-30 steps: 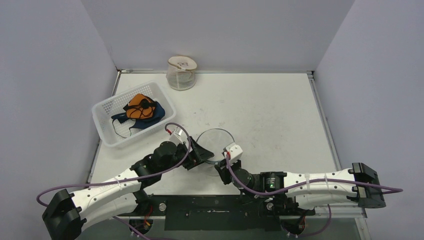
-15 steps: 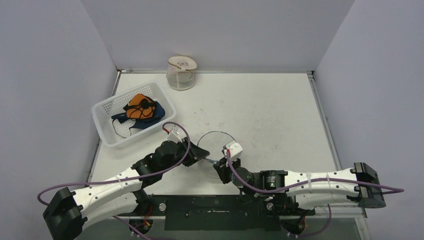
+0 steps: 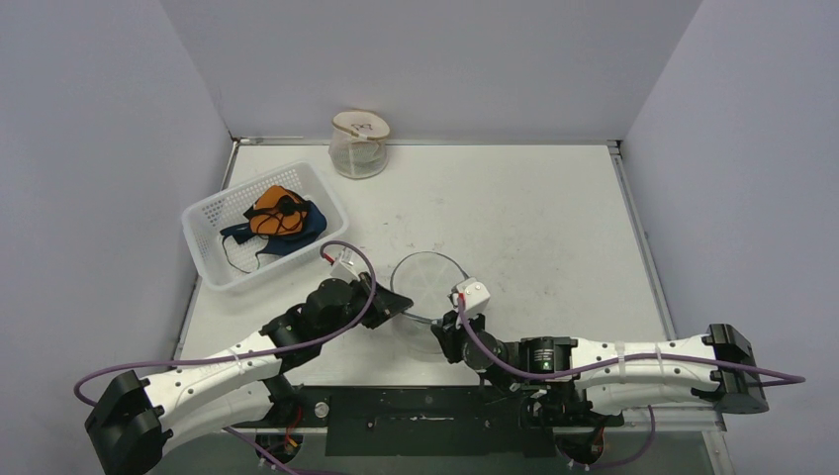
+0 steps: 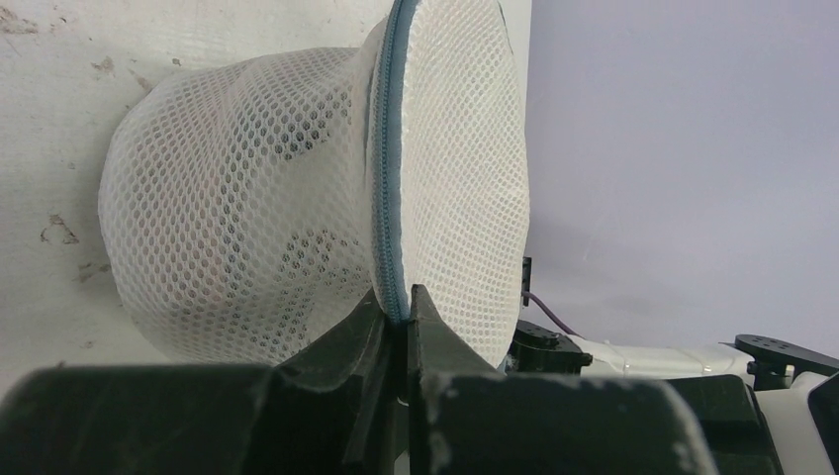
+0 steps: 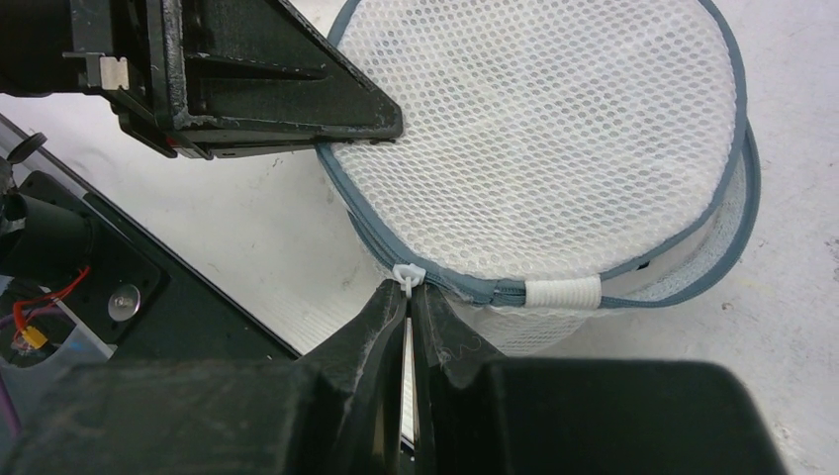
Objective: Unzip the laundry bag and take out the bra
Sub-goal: Unzip the laundry bag at the center of the board, then open the laundry bag at the center of the board.
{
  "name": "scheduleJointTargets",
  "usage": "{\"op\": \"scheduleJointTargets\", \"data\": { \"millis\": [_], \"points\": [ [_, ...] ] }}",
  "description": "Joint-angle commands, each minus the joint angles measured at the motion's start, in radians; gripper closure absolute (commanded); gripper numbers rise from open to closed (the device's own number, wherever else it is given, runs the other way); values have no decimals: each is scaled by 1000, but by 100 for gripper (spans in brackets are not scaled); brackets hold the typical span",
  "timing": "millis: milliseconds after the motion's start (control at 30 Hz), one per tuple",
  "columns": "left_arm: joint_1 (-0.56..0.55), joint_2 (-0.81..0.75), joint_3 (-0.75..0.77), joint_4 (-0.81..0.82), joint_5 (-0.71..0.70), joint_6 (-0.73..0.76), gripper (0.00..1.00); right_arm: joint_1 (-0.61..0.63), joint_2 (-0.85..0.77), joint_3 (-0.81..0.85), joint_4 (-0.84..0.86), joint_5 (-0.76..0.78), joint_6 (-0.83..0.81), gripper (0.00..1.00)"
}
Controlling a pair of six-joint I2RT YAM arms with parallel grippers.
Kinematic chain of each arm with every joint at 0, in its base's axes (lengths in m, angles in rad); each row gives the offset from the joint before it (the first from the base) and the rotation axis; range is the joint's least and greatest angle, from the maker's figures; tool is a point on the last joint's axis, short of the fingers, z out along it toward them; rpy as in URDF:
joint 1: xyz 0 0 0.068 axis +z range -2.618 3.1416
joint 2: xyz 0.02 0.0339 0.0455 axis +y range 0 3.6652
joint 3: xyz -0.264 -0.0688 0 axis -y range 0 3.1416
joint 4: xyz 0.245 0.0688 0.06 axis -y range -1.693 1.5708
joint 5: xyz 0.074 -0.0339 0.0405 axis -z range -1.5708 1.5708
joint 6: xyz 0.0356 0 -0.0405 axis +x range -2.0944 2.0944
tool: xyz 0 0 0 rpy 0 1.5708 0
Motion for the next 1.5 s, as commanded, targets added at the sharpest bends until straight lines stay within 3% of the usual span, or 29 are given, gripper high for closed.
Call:
{"op": "scheduleJointTargets", "data": {
  "millis": [0,267,467,600,933,1233,1467],
  "points": [
    [3,-4,12,28,-51,0,100,9,-44,-1,-34,62,23,95],
    [1,3,3,50,-53,-28,100,9,-66,-14,-23,26,34,93],
    [-13,14,-14,103,-76,-75,100,8,-116,4,5,7,129,33],
    [-34,24,-20,133,-107,-98,100,8,-182,-15,43,35,223,18],
    [-145,20,-134,342,-307,-201,100,-21,-400,-230,96,122,543,12],
    [-289,45,-158,442,-539,-177,100,-181,-300,-230,125,-4,608,13],
    [-319,109,-132,464,-560,-152,100,-275,-190,-234,229,-136,600,19]
  ]
}}
